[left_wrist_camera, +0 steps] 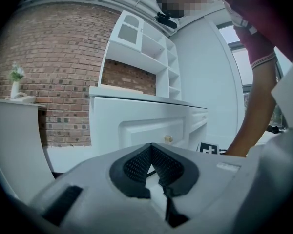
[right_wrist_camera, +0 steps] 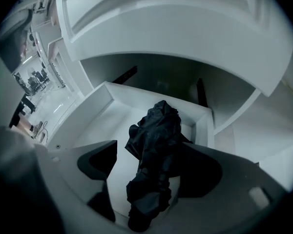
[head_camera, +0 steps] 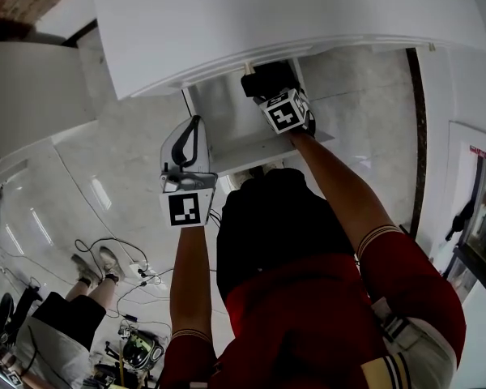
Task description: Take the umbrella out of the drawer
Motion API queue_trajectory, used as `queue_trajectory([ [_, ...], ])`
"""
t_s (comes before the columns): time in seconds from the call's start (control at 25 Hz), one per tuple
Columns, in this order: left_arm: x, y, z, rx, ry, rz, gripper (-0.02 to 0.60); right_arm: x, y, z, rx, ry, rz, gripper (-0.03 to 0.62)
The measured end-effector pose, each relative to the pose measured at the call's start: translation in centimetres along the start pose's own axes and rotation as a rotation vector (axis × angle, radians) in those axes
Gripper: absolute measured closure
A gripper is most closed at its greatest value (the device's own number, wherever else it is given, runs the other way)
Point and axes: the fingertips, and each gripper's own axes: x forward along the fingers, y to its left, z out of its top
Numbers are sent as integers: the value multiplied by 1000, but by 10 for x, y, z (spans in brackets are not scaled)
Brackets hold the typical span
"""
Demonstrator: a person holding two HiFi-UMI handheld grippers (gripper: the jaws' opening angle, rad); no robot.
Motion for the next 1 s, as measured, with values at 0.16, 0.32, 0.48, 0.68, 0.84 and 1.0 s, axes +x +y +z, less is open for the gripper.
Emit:
queue_trajectory([
  [0.16,-3,7,-2,8,-4,3,577,14,-2,-3,-4,34,-24,206],
  [0.32,-6,13,-5,10,-5,11,577,28,-9,-8,7,73,-51,198],
  [0.48,-11,19,-13,9,4,21,577,39,-17,-11,8,89,-84,198],
  [0.68,-15,19,-18,10,11,30,577,41,-28,-19,25,132,-151,198],
  [0.84,-18,16,-22,9,22,31,577,46,-23,-26,42,158,-132,193],
  [1.0,-21,16,-24,13,25,39,577,55,-22,-34,41,196,-121,179],
])
